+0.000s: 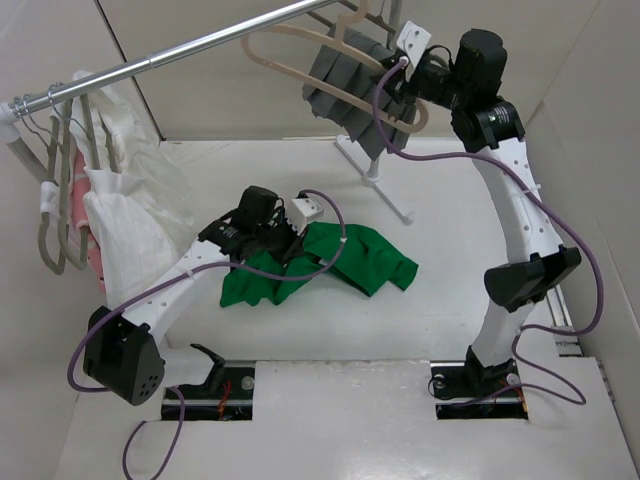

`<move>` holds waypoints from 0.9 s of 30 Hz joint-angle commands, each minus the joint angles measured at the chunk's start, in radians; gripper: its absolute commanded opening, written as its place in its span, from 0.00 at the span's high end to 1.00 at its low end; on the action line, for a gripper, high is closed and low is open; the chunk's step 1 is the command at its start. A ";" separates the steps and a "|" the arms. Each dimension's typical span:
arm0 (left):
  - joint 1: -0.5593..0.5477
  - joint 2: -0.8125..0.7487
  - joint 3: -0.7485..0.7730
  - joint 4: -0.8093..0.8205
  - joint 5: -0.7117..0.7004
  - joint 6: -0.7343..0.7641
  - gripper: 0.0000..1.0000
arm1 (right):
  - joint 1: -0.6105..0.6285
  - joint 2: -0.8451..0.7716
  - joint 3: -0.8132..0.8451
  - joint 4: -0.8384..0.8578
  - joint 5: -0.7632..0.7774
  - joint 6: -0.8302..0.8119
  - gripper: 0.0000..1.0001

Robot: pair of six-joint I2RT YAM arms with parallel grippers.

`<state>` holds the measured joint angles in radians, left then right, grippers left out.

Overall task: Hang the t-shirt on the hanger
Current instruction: Grab a hanger with the right arm

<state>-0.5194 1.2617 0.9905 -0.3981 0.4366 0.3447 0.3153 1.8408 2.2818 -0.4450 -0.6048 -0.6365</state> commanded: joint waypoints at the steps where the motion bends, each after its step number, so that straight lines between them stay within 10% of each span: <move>1: -0.001 -0.033 -0.006 0.025 0.014 -0.009 1.00 | -0.001 -0.028 -0.008 0.045 -0.118 0.011 0.62; 6: -0.001 -0.033 -0.015 0.025 0.014 -0.009 1.00 | 0.008 -0.068 -0.103 0.078 -0.118 0.041 1.00; 27: -0.001 -0.033 -0.015 0.025 0.005 -0.009 1.00 | 0.039 -0.272 -0.258 0.279 -0.043 0.196 1.00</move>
<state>-0.5198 1.2606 0.9874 -0.3927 0.4358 0.3447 0.3473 1.6039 2.0502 -0.2379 -0.6327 -0.4519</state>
